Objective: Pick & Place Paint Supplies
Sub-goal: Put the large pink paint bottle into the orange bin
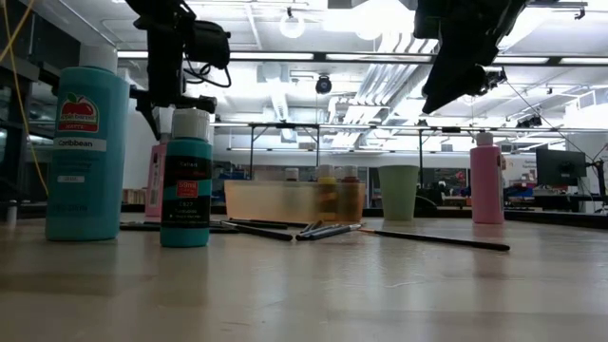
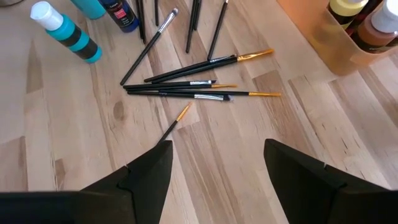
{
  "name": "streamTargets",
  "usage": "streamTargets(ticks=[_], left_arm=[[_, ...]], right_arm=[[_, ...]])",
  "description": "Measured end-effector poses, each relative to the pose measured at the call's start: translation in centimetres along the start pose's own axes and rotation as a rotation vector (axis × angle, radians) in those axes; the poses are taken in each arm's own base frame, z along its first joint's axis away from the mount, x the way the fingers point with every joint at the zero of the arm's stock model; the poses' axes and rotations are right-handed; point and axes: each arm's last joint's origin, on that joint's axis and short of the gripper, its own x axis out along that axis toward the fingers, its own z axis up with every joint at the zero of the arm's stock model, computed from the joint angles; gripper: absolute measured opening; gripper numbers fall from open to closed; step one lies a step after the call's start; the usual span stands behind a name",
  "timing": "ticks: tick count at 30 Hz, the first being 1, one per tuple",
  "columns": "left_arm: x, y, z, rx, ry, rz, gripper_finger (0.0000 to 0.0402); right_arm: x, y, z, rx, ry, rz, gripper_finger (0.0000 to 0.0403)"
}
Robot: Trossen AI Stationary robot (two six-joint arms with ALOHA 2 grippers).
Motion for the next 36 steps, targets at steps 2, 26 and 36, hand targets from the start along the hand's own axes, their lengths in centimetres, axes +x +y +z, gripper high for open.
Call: streamTargets(ticks=[2, 26, 36], left_arm=[[0.0, 0.0, 0.0, 0.004, 0.0, 0.001, 0.0101], [-5.4, -4.0, 3.8, 0.116, -0.181, -0.408, 0.0102], [-5.8, -5.6, 4.5, 0.193, -0.255, -0.545, 0.0102]], right_arm=[[0.0, 0.0, 0.0, -0.004, 0.0, 0.0, 0.0246], [0.0, 0.0, 0.1, -0.004, -0.009, 0.0, 0.0246], [0.0, 0.0, 0.1, 0.001, -0.009, 0.0, 0.0246]])
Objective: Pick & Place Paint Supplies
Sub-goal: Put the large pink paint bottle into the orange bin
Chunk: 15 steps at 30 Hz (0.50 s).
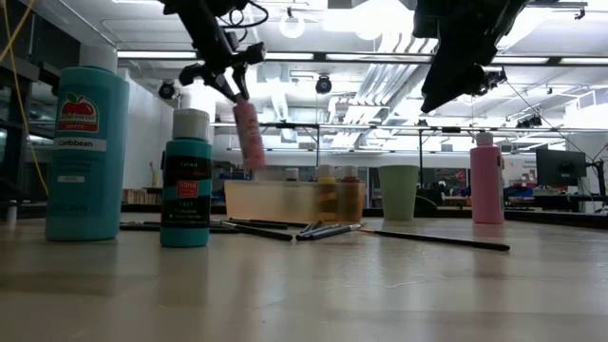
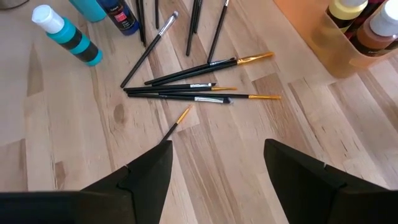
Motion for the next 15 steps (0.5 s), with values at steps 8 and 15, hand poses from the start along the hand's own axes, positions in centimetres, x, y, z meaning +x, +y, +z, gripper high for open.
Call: streamTargets(ticks=[8, 15], left_arm=[[2.2, -1.3, -0.8, 0.085, 0.023, -0.023, 0.0102], [3.4, -2.6, 0.2, 0.12, 0.062, 0.041, 0.0101]], right_arm=[[0.0, 0.0, 0.0, 0.001, 0.0, 0.0, 0.0246], [0.0, 0.0, 0.0, 0.003, 0.0, 0.001, 0.0246]])
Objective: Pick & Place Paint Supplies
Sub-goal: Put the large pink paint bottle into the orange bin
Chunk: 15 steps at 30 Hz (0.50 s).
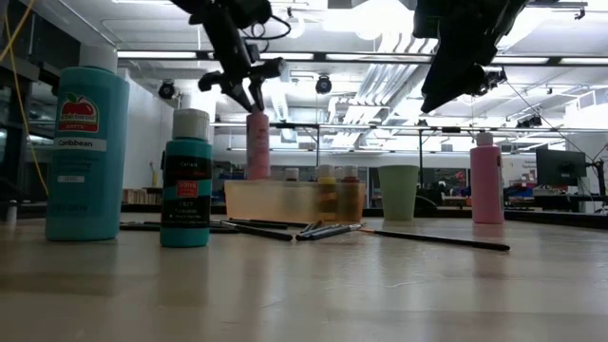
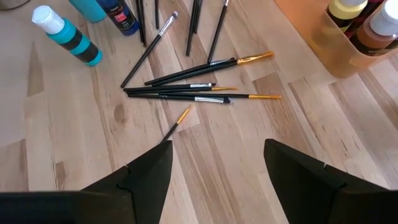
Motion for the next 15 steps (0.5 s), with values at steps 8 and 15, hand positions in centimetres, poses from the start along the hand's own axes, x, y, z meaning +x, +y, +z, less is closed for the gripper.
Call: streamTargets(ticks=[8, 15], left_arm=[[2.5, -1.1, -0.6, 0.011, 0.092, 0.11, 0.0101], [4.5, -1.7, -1.5, 0.002, 0.104, 0.137, 0.0101]], right_arm=[[0.0, 0.0, 0.0, 0.0, 0.0, 0.0, 0.0246], [0.0, 0.0, 0.0, 0.008, 0.0, 0.0, 0.0246]])
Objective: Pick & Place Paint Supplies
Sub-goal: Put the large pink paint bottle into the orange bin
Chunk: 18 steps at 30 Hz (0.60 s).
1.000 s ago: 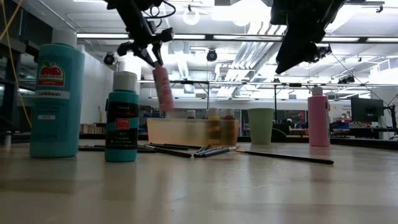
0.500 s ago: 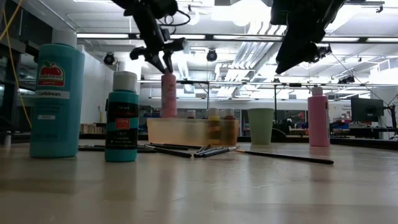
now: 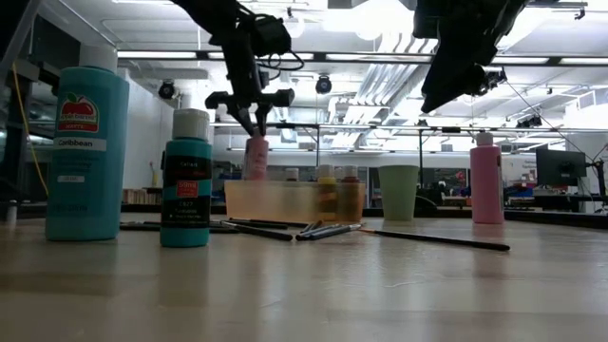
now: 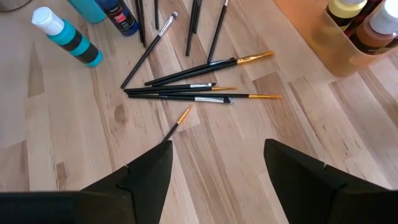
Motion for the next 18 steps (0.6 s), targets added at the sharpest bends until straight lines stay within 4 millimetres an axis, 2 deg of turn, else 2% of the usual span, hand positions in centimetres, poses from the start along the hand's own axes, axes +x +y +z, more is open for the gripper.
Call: streamTargets(ticks=[18], left_arm=[[2.3, -0.9, -0.8, -0.034, -0.025, 0.066, 0.0101]], right_arm=[[0.0, 0.0, 0.0, 0.004, 0.0, 0.0, 0.0246]])
